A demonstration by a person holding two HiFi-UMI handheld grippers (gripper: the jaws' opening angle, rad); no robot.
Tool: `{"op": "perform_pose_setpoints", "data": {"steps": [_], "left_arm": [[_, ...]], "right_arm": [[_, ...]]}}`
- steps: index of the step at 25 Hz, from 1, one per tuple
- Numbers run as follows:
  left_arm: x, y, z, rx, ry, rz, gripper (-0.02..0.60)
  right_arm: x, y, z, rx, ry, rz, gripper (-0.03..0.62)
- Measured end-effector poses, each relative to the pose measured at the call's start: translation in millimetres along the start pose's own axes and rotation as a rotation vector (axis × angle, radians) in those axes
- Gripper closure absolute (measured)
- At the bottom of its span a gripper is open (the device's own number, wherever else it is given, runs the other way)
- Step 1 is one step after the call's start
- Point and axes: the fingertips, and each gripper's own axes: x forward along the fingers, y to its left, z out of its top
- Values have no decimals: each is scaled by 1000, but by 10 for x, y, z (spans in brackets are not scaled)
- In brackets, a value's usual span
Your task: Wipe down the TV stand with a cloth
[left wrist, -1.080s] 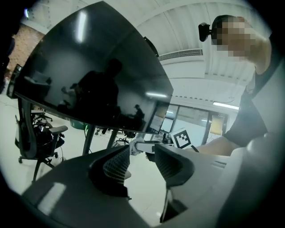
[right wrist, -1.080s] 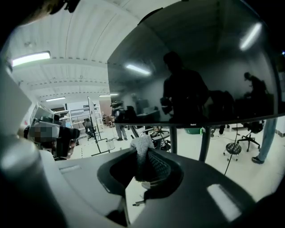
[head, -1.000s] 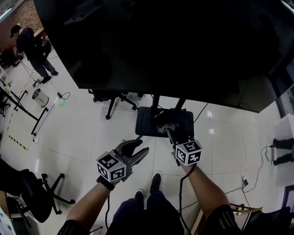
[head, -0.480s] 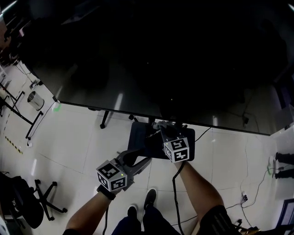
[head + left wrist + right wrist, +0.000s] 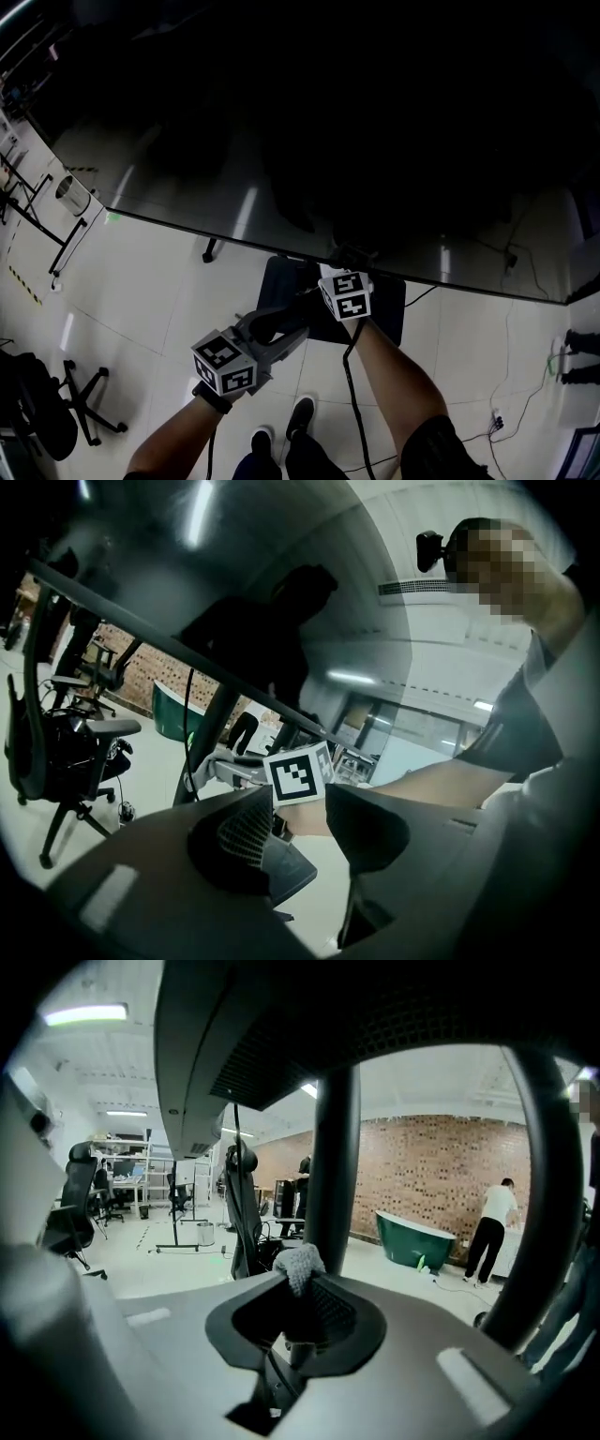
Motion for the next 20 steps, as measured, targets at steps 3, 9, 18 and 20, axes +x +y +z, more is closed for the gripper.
{"op": "perform_pose_setpoints", "data": {"steps": [3, 9, 18, 20], "left_arm": [[37, -13, -76, -3, 14, -10, 383], [5, 86, -205, -32, 14, 12, 388], [-14, 99, -438, -55, 40, 22, 390], [-16, 92, -500, -60, 47, 22, 390]], "right_arm": [[93, -52, -57, 22, 5, -23, 559], [284, -104, -125, 40, 13, -19, 559], [523, -58, -697, 33, 156, -6, 559], [569, -62, -874, 47, 196, -3, 559]]}}
